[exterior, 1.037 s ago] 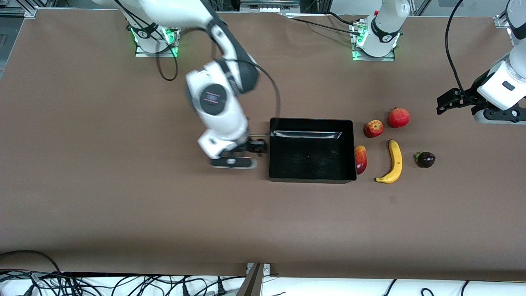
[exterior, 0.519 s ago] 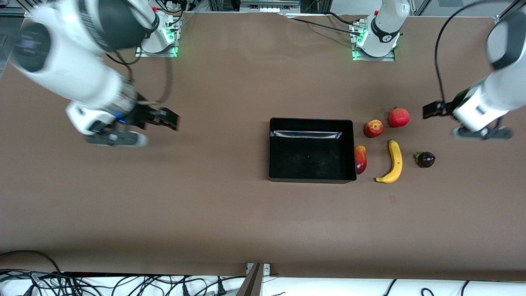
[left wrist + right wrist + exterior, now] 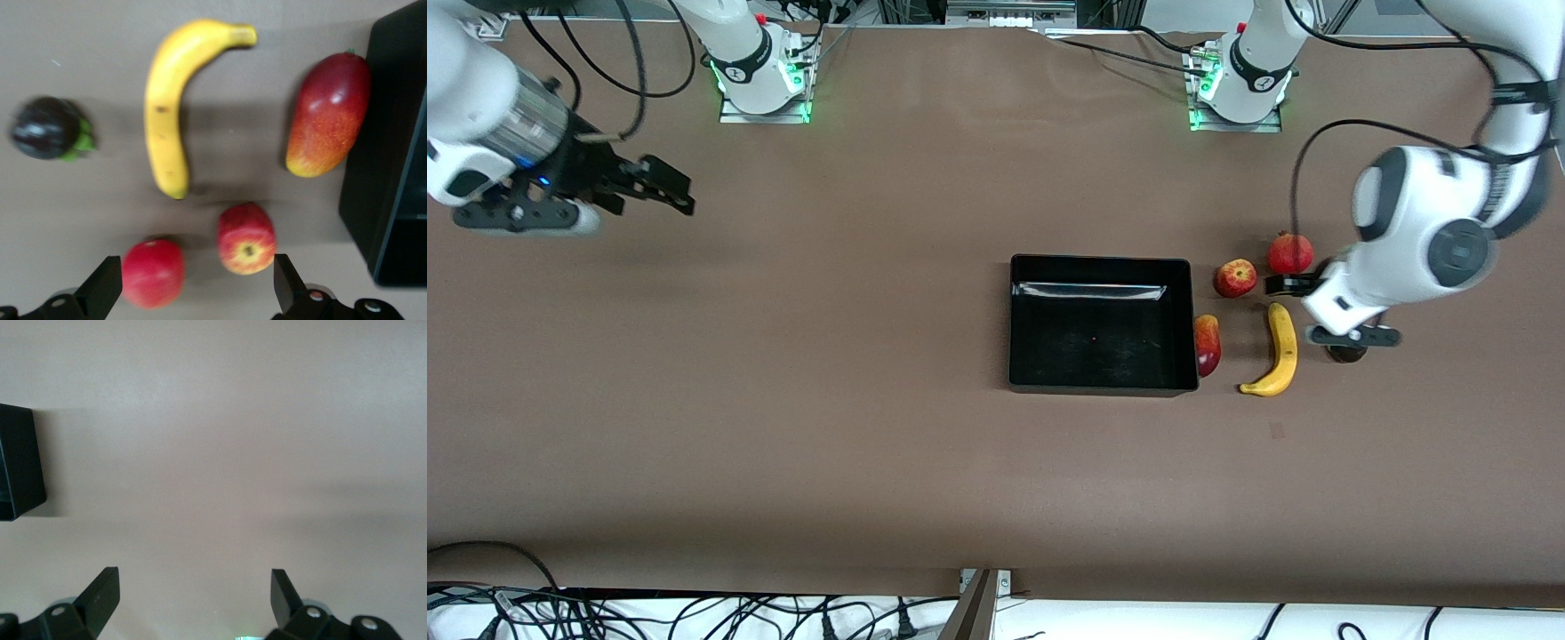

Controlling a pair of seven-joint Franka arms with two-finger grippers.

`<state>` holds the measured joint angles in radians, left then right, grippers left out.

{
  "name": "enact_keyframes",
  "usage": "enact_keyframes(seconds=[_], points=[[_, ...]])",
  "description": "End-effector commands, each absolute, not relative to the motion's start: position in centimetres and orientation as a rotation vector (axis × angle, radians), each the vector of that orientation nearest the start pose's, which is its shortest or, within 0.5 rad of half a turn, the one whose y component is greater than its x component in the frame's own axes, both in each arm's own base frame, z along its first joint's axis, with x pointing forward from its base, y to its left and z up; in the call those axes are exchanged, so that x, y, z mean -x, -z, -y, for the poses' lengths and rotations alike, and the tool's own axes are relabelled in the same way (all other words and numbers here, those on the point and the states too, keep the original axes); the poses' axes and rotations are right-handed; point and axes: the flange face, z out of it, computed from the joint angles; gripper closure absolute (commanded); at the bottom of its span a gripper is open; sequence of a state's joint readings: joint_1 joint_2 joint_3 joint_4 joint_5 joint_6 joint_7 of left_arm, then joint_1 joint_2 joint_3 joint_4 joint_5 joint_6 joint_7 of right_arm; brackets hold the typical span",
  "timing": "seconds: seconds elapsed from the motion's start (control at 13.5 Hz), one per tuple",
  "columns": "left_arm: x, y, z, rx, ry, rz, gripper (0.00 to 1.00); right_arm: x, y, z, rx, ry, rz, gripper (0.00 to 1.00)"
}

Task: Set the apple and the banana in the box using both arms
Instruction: 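Lower the left gripper and grasp the small red apple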

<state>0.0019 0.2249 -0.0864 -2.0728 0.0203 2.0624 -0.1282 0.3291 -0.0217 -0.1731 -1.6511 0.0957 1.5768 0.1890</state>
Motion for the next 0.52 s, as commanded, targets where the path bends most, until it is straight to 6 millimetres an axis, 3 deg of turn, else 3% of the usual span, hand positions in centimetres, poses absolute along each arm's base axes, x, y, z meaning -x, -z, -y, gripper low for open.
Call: enact_keyframes(seconds=[0.0, 0.15, 0.44], points=[[-50.8, -27.7, 5.8, 3.098, -0.254, 0.14, 0.0, -52.5, -60.2, -7.3, 3.069, -0.106, -0.013, 0.0], [-49.4, -25.2, 5.9, 3.1, -0.232, 0.12, 0.0, -52.1, -60.0, -6.8, 3.085, -0.101, -0.011, 0.0], [-47.9, -21.0, 6.3, 3.112, -0.22, 0.103, 0.0, -53.0, -59.6, -6.6, 3.113, -0.089, -0.012, 0.0]])
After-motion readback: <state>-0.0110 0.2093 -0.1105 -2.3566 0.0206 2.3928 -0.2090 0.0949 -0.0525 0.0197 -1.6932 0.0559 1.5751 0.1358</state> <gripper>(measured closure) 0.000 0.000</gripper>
